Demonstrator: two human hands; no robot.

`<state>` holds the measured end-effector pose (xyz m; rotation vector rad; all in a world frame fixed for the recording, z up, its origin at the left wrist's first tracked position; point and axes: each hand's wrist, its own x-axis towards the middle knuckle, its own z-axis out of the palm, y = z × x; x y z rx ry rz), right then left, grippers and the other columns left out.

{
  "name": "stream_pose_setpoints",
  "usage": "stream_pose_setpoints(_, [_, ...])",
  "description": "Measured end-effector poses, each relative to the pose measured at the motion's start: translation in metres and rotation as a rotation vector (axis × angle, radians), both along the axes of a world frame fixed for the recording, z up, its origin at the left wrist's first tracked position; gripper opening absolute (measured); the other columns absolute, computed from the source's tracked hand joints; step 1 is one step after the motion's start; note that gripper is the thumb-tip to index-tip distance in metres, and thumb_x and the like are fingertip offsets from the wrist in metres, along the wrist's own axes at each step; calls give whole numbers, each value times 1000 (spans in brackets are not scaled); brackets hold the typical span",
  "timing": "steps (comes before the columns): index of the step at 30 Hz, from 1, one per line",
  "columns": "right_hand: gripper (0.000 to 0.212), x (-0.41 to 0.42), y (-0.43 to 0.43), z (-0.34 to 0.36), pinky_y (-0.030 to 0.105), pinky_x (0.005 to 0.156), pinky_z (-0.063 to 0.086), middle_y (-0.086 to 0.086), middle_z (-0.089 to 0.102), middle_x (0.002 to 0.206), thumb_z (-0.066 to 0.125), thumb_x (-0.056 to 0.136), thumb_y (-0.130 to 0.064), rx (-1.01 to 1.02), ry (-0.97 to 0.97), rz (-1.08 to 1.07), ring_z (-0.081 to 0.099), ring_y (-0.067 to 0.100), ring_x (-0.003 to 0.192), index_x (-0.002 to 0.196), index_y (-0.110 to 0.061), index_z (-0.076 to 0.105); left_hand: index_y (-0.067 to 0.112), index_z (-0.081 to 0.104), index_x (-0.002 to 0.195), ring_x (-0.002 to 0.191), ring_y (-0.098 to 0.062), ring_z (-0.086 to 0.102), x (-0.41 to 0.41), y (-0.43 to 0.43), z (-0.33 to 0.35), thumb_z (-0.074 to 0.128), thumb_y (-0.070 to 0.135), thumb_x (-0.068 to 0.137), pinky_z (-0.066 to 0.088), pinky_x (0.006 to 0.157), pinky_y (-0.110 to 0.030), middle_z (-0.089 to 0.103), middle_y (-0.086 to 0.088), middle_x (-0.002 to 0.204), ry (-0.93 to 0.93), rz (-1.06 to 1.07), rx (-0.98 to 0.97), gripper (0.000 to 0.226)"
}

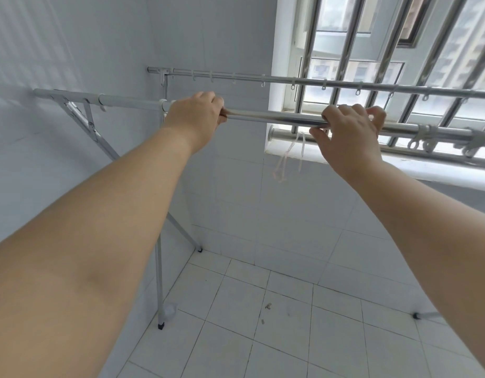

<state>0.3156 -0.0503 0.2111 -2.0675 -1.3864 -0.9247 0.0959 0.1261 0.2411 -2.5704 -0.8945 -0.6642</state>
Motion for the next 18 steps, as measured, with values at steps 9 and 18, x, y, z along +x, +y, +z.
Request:
stream_pose_setpoints(9, [13, 1, 9, 7, 49, 108, 19, 8, 63, 96, 54, 92, -22, -98, 36, 8, 52, 33, 104, 100, -12, 56, 8, 56, 112, 112, -31, 51, 1, 13, 1, 43, 32, 98, 44, 79, -45, 56, -14, 115, -32, 4, -37, 30])
stream_pose_setpoints(18, [26, -8, -3, 3, 49, 113, 13, 8, 56, 103, 56, 88, -17, -205, 22, -65, 46, 32, 114, 113, -13, 51, 5, 53, 114, 110, -36, 50, 3, -6, -5, 41, 27, 98, 46, 86, -48, 54, -18, 117, -61, 77, -93, 30])
